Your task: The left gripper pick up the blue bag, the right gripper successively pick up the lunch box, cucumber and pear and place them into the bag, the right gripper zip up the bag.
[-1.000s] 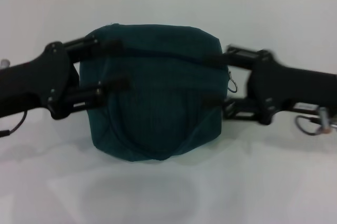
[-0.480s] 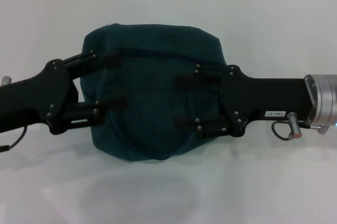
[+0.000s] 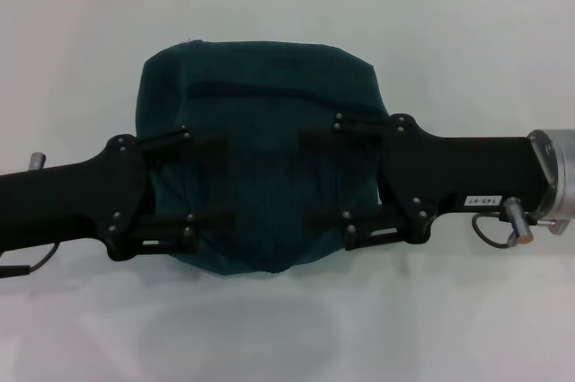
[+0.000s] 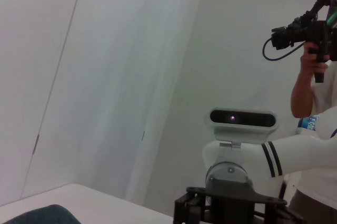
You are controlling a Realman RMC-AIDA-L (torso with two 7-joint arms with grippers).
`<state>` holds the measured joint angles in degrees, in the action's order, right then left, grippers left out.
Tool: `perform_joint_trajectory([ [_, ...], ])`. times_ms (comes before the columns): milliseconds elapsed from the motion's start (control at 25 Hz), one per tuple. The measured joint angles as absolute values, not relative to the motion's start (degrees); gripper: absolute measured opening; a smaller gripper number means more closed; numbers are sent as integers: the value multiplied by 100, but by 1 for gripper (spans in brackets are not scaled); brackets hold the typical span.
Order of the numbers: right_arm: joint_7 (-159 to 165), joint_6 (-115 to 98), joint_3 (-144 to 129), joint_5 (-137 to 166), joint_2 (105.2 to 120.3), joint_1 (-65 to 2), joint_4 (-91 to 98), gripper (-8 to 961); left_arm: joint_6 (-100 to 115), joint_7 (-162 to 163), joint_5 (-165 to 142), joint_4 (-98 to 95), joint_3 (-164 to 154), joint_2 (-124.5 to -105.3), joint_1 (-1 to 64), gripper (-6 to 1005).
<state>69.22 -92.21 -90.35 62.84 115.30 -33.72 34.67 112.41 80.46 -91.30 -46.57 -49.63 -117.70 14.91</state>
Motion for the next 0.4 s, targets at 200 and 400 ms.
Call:
perform_joint_trajectory([
  [200,6975,-9253,-9035,6299,11517,-3373,3472,813,11241,8046,-9133,-4657,-4933,-11777,1460,879],
  [400,6984,-9244,-9035,6318,11520,-3380,3472,813,11242,8047,-9133,-4658,-4930,-11783,1452,879],
])
